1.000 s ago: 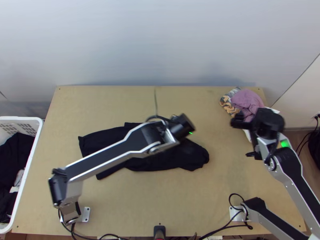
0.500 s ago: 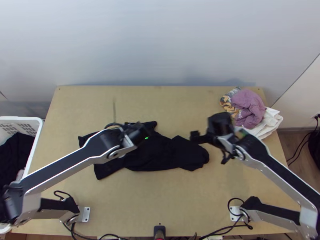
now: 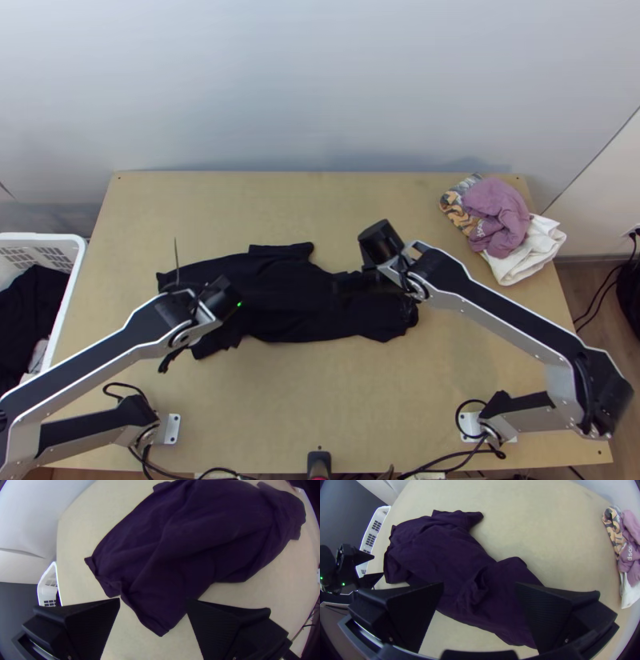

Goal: Fold the t-shirt

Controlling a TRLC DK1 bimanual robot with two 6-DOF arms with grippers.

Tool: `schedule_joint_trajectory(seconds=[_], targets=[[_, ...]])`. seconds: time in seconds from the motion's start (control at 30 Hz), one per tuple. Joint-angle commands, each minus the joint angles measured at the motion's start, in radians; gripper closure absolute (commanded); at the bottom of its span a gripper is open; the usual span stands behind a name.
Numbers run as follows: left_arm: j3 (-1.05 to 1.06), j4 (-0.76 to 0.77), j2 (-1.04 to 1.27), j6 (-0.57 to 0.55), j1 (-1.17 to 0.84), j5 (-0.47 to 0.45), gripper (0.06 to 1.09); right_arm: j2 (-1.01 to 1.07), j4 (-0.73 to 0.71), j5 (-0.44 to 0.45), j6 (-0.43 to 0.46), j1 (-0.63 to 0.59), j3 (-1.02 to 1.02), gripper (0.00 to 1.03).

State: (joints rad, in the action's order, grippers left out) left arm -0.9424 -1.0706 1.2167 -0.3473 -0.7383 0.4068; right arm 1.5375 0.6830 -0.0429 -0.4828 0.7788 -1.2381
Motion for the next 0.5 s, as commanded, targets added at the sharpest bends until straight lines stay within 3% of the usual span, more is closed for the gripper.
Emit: schedule_joint_trajectory(seconds=[0.0, 0.27, 0.47], targets=[[0.189, 0.038, -0.097, 0.004, 0.059, -0.003, 0.14, 0.070, 0.006, -0.012, -0.004, 0.017, -0.041, 0.04], [0.290, 0.123, -0.123, -0.018, 0.132, -0.039, 0.14, 0.107, 0.004, -0.012, 0.003, 0.031, -0.049, 0.04], [0.310, 0.232, -0.085, -0.009, 0.244, -0.122, 0.21, 0.121, 0.004, -0.012, 0.003, 0.037, -0.058, 0.04]])
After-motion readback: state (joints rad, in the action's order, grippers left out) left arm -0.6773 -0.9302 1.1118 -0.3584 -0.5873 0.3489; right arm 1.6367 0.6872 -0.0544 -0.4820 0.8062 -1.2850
